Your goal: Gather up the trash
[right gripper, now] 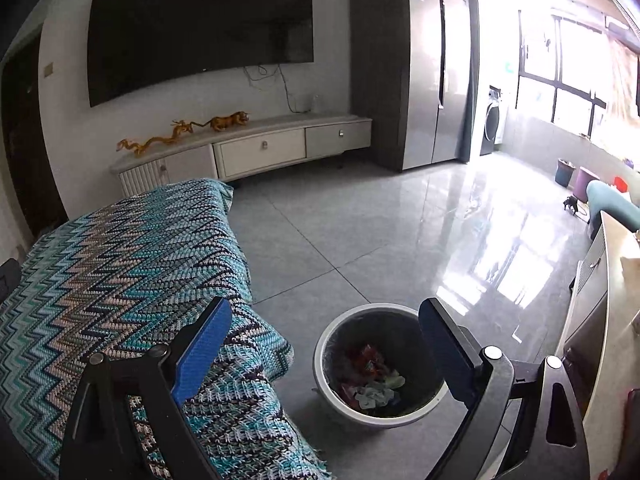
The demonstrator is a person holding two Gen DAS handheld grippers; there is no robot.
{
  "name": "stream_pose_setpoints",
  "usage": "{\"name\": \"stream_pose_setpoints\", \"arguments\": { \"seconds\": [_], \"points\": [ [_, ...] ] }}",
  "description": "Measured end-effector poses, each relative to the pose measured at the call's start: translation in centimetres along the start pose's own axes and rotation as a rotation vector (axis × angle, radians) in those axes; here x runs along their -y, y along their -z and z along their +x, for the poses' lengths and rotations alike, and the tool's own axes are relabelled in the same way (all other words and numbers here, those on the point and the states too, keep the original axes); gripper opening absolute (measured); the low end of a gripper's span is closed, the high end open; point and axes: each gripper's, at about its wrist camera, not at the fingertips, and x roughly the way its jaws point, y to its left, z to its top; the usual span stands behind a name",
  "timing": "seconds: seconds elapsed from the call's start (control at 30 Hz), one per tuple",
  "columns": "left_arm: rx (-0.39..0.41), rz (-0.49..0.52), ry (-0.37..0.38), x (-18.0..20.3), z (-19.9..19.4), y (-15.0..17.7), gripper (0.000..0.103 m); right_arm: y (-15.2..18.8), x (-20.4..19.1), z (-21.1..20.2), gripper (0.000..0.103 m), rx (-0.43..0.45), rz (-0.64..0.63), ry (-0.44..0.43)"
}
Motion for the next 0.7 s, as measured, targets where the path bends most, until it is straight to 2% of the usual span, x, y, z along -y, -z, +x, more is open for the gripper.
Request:
{"name": "stream_pose_setpoints", "arguments": {
  "seconds": [0.7],
  "points": [
    [-0.015, 0.005, 0.038, 0.63, 0.39, 0.52, 0.103, 0.37, 0.13, 0.10, 0.094, -0.004, 0.004, 0.019]
  ]
}}
